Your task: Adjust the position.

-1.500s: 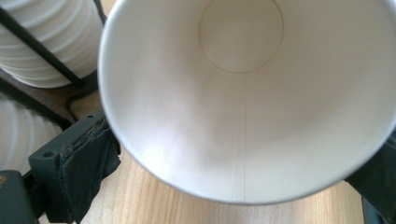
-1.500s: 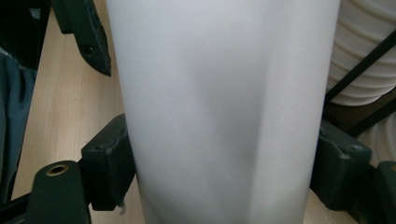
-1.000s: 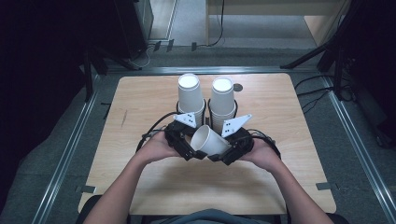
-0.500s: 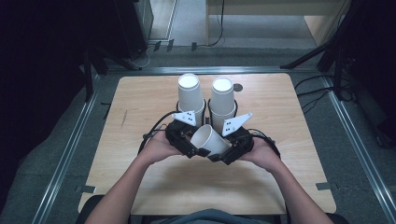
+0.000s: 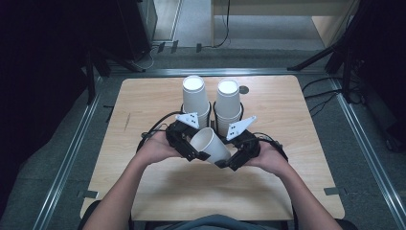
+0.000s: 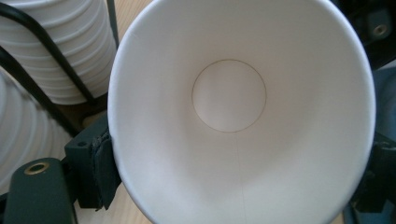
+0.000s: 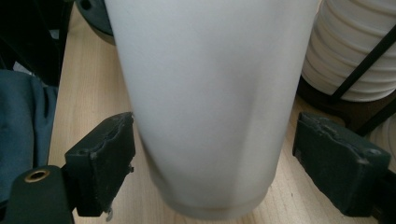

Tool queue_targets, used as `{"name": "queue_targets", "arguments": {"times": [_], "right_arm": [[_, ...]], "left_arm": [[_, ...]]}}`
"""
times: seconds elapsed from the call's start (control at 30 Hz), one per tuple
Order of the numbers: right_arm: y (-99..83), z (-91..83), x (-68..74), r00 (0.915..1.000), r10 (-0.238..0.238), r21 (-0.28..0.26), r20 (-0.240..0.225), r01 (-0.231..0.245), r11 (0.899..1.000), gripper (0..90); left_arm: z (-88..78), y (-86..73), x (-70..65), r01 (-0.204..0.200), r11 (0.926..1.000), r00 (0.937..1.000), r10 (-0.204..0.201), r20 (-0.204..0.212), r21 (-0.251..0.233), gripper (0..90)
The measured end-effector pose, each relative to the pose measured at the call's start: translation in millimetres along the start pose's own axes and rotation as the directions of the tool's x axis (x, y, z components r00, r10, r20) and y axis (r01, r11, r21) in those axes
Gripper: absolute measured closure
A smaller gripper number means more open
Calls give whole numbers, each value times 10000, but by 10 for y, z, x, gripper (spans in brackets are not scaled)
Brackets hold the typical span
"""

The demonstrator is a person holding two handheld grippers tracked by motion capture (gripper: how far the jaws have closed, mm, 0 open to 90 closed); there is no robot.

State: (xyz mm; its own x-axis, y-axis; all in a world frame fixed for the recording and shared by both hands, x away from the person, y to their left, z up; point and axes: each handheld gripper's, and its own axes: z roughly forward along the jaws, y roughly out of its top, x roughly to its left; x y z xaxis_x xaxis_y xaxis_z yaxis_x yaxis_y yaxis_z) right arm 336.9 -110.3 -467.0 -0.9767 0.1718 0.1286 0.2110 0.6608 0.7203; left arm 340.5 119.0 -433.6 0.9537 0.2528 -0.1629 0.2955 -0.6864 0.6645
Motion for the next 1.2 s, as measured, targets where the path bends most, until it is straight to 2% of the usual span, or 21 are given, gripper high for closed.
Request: {"name": "queue_targets", "arguments": {"times": [0.1, 0.2, 0.37, 0.43, 0.57, 0.73, 0.87, 0.9, 1.0, 1.13, 1.2], "right_arm": [[2, 19, 8, 9999, -98, 75, 35, 98, 9999, 138], [1, 40, 12, 9998, -167, 130, 66, 166, 9998, 138], [-12, 128, 16, 9998, -193, 425, 38, 191, 9989, 138], [-20, 173, 22, 9997, -230, 589, 44, 227, 9980, 138], [-24, 217, 20, 9997, -239, 592, 85, 234, 9980, 138], [-37, 229, -1, 10000, -35, 360, -5, 36, 9993, 140], [-30, 239, -3, 9998, 101, 124, -161, -99, 9999, 146], [-30, 248, 1, 9998, 55, 172, -190, -52, 9998, 166], [-37, 259, 25, 9996, -234, 234, -156, 238, 9994, 211], [-37, 239, 36, 9993, -361, 40, -30, 361, 9993, 217], [-28, 222, 39, 9985, -534, -39, 86, 534, 9986, 215]], "left_arm": [[26, 34, -11, -289, 9983, 9993, 301, -229, 498, 114], [65, 66, -10, -457, 9948, 9987, 477, -203, 914, 114], [158, 98, -1, -773, 9796, 9955, 860, -393, 1854, 113], [185, 103, -7, -837, 9753, 9947, 940, -411, 2043, 113], [216, 112, -27, -964, 9696, 9932, 1085, -422, 2250, 113], [233, 138, -60, -1202, 9670, 9905, 1321, -384, 2248, 109], [248, 162, -88, -1296, 9679, 9896, 1398, -329, 2152, 108], [250, 165, -96, -1249, 9698, 9904, 1343, -314, 2097, 108], [246, 166, -101, -1334, 9677, 9891, 1435, -326, 2138, 106], [215, 151, -103, -1381, 9720, 9878, 1492, -454, 1903, 90], [202, 140, -109, -1299, 9774, 9883, 1411, -572, 1665, 75]]}}
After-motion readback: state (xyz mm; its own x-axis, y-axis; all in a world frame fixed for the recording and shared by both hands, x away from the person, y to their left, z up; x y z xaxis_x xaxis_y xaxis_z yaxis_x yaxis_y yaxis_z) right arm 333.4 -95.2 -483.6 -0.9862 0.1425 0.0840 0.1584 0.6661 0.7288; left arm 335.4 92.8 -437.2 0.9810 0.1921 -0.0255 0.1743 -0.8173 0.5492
